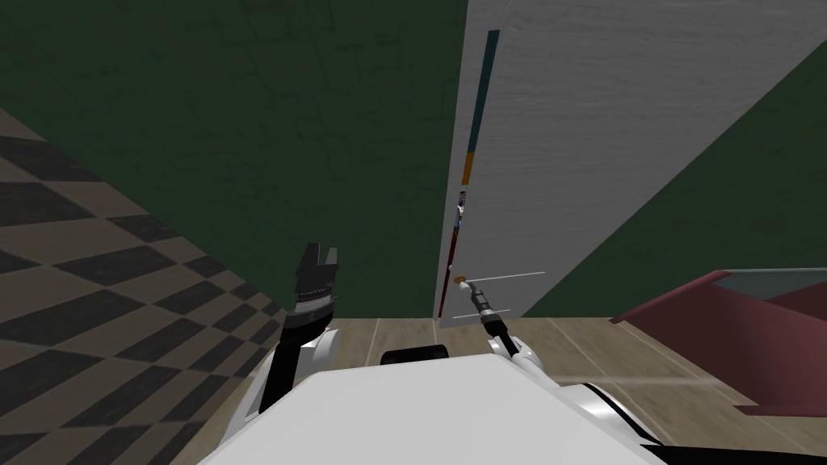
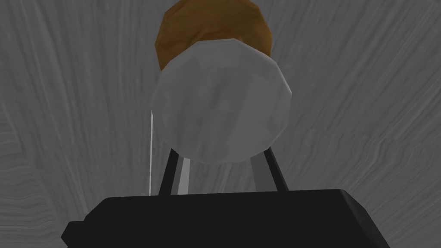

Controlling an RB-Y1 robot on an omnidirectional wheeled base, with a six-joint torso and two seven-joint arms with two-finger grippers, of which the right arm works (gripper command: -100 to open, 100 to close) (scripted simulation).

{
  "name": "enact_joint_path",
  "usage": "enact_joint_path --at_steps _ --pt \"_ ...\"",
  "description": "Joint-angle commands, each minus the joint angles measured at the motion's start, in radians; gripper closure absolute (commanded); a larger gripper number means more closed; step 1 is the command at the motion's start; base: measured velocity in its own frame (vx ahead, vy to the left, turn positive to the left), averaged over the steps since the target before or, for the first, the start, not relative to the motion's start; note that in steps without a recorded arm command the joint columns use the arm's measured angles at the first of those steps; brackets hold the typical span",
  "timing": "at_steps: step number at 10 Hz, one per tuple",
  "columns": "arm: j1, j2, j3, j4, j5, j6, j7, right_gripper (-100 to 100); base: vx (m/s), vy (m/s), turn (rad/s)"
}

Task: Pull the door open

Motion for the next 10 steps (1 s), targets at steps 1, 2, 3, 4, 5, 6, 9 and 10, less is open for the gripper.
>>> enact_joint_path --at_steps 1,2,3,4,5,6,9,10 --pt "0.004 0.023 0.027 -0.016 -0.009 0.005 -0.05 100 -0.039 -0.027 0.064" --pt "0.004 0.023 0.027 -0.001 -0.009 0.005 -0.065 100 -0.03 -0.025 0.057" --pt "0.004 0.023 0.027 0.005 -0.009 0.005 -0.065 100 -0.015 -0.016 0.012" --pt "0.004 0.023 0.027 0.032 -0.009 0.005 -0.065 100 0.002 -0.011 -0.022" --pt "0.002 0.023 0.034 -0.016 -0.021 0.008 -0.106 100 -0.027 -0.005 0.016" --pt "0.002 0.023 0.034 -0.016 -0.021 0.008 -0.106 100 -0.034 -0.009 0.026" --pt "-0.002 0.023 0.048 -0.017 -0.044 0.013 -0.179 100 -0.032 -0.009 0.035" --pt "-0.002 0.023 0.048 -0.017 -0.044 0.013 -0.189 100 -0.025 -0.031 0.028"
